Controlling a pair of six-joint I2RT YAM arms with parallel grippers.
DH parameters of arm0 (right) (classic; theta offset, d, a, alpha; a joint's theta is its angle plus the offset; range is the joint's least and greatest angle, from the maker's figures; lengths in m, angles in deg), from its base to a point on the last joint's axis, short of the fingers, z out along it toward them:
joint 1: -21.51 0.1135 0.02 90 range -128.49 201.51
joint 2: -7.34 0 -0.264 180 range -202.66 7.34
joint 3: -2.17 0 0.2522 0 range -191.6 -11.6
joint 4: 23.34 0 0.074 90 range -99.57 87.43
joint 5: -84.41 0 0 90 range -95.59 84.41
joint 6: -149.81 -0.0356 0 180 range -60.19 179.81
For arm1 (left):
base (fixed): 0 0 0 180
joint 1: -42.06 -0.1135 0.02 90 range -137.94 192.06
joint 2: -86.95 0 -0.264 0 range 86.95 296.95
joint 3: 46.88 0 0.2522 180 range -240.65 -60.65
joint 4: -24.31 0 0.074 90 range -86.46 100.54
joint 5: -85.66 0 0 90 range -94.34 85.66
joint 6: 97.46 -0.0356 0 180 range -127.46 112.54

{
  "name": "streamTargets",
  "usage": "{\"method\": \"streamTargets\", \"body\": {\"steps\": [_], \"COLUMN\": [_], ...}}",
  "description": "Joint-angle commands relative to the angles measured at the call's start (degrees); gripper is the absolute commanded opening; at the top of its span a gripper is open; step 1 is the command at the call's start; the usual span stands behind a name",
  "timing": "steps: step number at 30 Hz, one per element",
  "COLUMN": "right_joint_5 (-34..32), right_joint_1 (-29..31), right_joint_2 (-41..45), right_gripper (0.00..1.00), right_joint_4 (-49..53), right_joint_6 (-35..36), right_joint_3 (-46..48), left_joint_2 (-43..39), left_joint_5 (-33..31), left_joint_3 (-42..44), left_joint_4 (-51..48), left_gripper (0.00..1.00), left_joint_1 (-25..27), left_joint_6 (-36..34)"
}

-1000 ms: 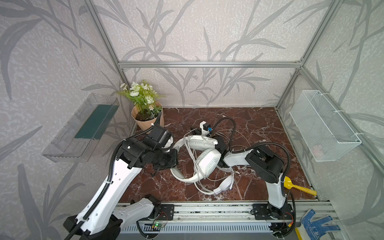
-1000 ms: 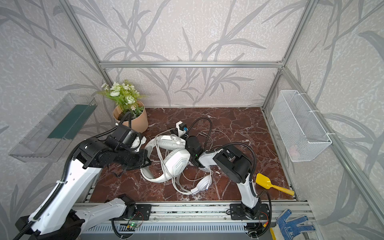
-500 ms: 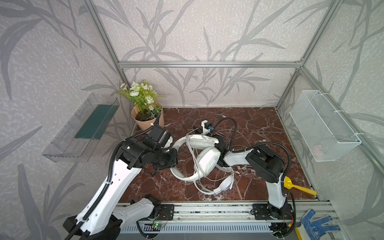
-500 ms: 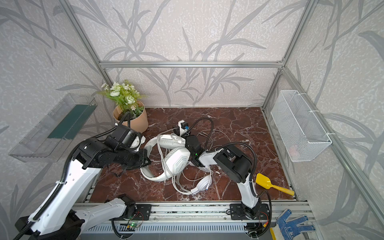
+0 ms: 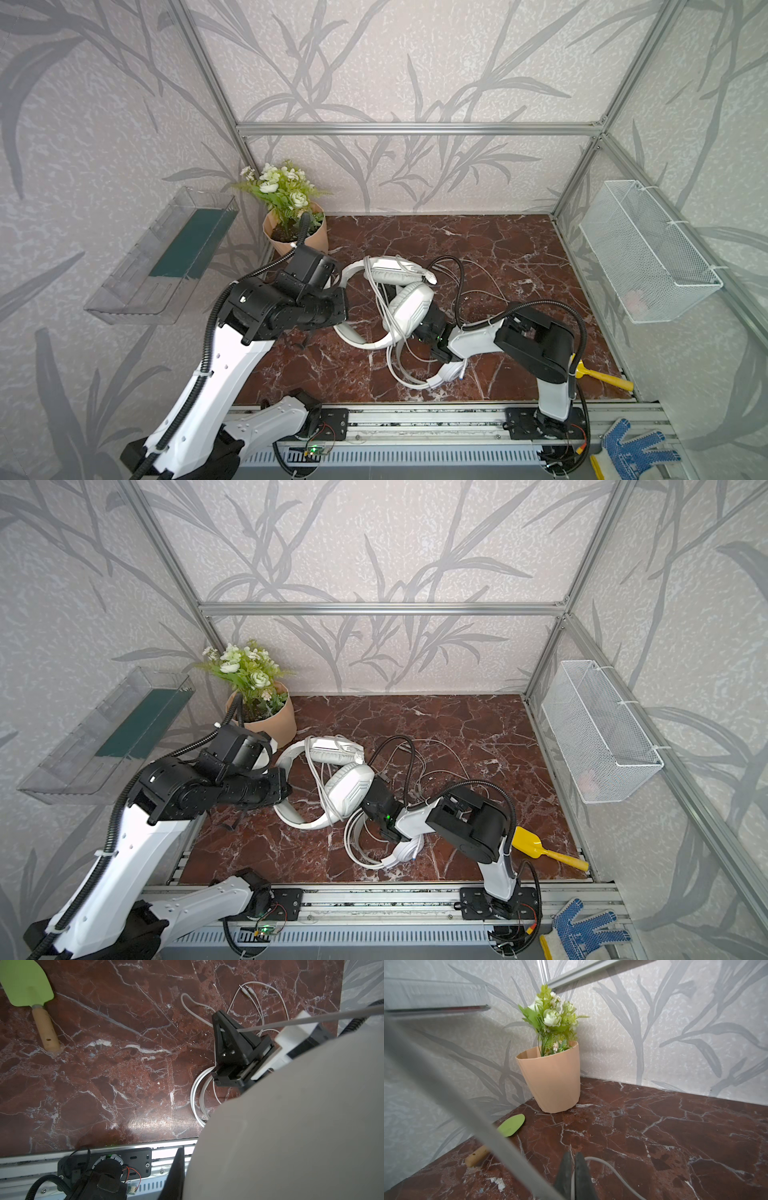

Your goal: Wrap the headphones

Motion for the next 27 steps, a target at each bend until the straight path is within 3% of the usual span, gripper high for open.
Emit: {"method": "streamTargets", "body": {"steps": [1,13,17,23,27], "right_joint_5": [2.8,6.0,7.6,9.5,8.4], "right_joint_1": [-0.8,3.1,4.0,4.2,4.2], "right_joint_2": [0.4,1.8,2.9,2.3,2.8], "right_gripper": [0.00,0.00,0.04,0.16,0.33], "right_joint_4": [-1.7,-7.1,-6.9,-8.7,-8.7], "right_joint_6": [-1.5,1.9,4.1,4.8,6.4], "right_joint_3": [3.1,12.2,12.7,12.5,12.0], "left_joint_2": [-3.1,-4.8,-4.4,-2.5,-0.1], "left_joint_5": [-4.4,-2.7,-0.8,3.1,4.0], "left_joint_3": [-4.1,-4.0,-4.3,-7.5,-12.3], "left_joint_4": [8.8,14.6,16.5,17.9,15.5], "left_gripper": [0.00,0.00,0.00,0.00,0.00], "left_joint_1": [-0.3,-0.5,-0.4,-0.3,-0.3], "left_joint_6": [3.8,9.5,10.9,13.3,13.7]}}
